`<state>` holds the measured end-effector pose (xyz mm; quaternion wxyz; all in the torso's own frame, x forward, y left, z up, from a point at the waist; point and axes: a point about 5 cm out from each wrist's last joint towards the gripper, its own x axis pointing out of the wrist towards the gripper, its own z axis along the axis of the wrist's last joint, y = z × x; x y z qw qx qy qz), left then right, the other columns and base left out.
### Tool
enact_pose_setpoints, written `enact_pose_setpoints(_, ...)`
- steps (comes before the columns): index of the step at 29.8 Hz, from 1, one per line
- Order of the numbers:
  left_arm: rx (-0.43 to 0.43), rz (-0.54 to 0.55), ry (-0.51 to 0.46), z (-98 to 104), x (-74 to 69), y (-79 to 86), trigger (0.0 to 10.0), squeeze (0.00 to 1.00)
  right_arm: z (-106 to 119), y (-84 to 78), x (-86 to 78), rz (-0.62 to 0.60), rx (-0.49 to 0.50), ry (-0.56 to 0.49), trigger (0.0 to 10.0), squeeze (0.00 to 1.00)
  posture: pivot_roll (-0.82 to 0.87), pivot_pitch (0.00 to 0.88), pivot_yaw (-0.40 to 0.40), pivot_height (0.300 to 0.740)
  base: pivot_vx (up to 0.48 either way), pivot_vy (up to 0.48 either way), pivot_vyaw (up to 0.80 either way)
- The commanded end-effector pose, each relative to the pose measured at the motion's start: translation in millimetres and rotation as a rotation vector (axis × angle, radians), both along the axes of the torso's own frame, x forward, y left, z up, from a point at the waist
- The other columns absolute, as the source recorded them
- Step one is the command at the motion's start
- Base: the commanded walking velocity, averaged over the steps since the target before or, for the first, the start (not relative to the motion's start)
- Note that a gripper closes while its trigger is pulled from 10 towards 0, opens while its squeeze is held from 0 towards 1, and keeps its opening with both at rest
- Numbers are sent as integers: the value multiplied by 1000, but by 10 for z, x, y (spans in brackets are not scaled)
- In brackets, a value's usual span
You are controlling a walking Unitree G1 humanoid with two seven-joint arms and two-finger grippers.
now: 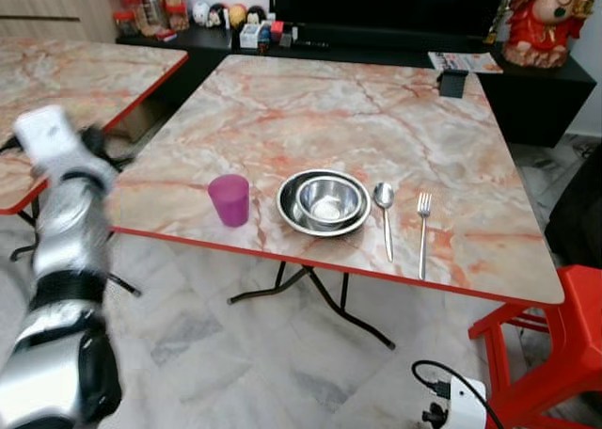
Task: Setting the table
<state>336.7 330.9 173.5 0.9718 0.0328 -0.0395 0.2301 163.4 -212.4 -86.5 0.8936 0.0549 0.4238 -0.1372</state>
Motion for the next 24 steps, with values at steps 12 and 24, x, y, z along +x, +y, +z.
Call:
enact_pose_setpoints(12,3,-164,735,-1785,-850,-377,10000,0,-42,42,-82,-3,9,24,10000,0,-54,0,13,740,0,0,0)
enact_pose_setpoints(24,-157,-359,1017,-2438,-1324,-1219,10000,0,-47,48,-85,21,1,38,10000,0,-92,0,24,740,0,0,0)
